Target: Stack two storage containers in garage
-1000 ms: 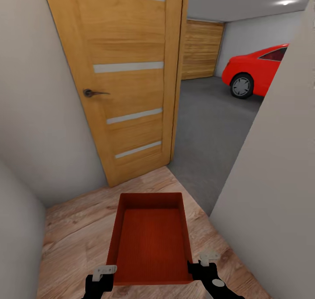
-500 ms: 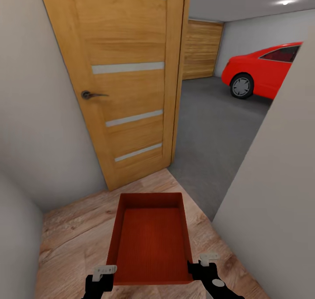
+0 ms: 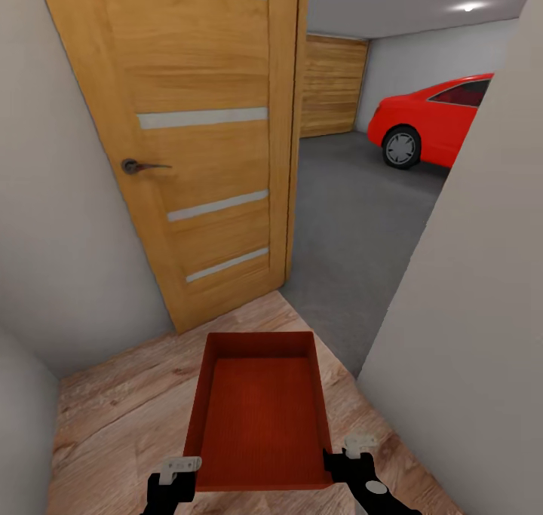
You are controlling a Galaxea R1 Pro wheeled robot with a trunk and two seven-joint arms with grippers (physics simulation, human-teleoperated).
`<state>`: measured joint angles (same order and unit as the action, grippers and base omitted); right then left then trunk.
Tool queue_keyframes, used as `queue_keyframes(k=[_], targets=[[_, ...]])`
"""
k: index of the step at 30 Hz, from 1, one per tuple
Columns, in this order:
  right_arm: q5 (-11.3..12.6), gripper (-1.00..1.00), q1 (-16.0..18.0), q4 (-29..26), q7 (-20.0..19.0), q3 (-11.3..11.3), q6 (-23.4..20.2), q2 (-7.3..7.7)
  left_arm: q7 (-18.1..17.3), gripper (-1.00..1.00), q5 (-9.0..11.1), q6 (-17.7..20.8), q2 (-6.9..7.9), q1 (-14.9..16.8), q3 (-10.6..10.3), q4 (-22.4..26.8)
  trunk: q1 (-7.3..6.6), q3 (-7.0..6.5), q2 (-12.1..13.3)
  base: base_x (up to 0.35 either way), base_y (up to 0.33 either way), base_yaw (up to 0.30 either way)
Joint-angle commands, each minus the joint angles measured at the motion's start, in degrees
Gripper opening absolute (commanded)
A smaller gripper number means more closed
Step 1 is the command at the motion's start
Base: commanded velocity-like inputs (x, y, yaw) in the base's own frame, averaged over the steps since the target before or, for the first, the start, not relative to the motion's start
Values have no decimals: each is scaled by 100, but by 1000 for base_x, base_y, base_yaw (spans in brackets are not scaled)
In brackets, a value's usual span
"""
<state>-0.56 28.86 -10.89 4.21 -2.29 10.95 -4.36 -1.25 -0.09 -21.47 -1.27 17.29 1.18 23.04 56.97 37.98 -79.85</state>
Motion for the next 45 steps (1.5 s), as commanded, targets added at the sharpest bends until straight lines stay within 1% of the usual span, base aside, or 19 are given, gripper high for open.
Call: queue_keyframes(k=[1, 8, 20, 29, 45], targets=[[3, -100, 6, 8, 62, 45, 21, 88, 46, -100, 45, -15, 4, 3, 93, 7, 0, 2, -2, 0, 0, -251], [3, -100, 6, 8, 62, 41, 21, 90, 46, -100, 45, -15, 4, 3, 93, 7, 0, -13, -2, 0, 4, -214], [3, -100, 6, 8, 62, 37, 21, 85, 46, -100, 44, -15, 4, 3, 93, 7, 0, -14, -2, 45, 182, -14], [3, -100, 4, 8, 62, 36, 21, 88, 46, -100, 45, -15, 4, 3, 93, 7, 0, -14, -2, 33, 31, -25], [3, -100, 0, 8, 62, 36, 21, 86, 46, -100, 44, -15, 4, 3, 93, 7, 0, -21, -2, 1, 1, -232]])
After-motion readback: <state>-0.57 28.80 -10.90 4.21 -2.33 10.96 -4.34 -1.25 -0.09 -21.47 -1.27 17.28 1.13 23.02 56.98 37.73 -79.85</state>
